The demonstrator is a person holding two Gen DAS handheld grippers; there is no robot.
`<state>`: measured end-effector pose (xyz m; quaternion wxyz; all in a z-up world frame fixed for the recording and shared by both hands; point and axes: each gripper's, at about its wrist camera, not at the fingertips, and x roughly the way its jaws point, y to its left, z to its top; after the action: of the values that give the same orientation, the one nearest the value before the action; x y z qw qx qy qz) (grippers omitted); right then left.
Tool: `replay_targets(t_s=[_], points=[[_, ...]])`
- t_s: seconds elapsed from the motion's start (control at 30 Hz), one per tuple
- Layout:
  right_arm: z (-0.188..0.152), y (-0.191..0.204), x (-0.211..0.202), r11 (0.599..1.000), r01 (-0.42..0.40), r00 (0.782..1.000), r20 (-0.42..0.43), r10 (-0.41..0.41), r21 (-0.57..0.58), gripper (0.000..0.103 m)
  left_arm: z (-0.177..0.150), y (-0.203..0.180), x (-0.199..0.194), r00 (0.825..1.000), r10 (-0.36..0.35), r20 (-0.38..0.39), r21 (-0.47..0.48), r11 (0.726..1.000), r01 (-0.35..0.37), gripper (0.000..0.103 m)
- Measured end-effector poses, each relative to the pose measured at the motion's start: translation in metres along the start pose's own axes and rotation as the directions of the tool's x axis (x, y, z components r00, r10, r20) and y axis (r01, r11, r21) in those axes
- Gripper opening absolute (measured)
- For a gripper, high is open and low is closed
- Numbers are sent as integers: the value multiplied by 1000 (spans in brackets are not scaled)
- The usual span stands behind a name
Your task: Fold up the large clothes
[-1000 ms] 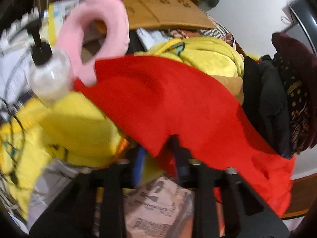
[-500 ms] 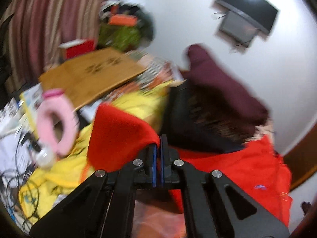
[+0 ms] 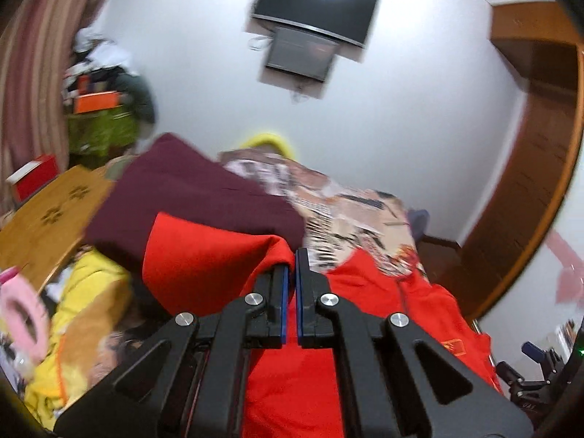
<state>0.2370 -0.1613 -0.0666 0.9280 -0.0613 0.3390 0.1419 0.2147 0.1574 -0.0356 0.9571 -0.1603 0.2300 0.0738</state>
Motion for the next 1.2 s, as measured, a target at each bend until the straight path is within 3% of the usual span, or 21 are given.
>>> replay_targets(t_s=[0.2,0.4,0.57,0.73,0.87,0.97,1.03,1.1,1.2], points=[[-6,-16,2,1000,22,1000,-18,-22,-2,103,-8,-79,50,986,-121,-119,111,985,134,2],[-13,-33,4,999,42,998,-45,-42,12,103,-48,-151,92,939,-193,-286,224,939,262,2],[-20,-43,8,998,57,996,-70,-56,18,103,-100,-193,114,895,-168,-413,306,900,310,2],[-27,-50,12,998,65,993,-97,-63,19,103,-132,-208,125,860,-129,-494,347,877,331,2],[-30,-53,12,998,62,993,-106,-59,30,103,-144,-213,120,853,-95,-513,380,866,325,11],[-29,-52,11,998,62,993,-105,-58,28,103,-140,-210,113,850,-108,-516,375,863,338,32],[-27,-51,10,998,57,993,-102,-55,20,103,-135,-207,100,867,-111,-485,386,863,326,51],[-24,-46,9,999,50,994,-96,-49,11,103,-128,-203,86,894,-103,-437,408,863,299,59],[-17,-35,8,1000,21,996,-85,-22,-12,103,-113,-189,66,921,-95,-377,423,867,263,63]])
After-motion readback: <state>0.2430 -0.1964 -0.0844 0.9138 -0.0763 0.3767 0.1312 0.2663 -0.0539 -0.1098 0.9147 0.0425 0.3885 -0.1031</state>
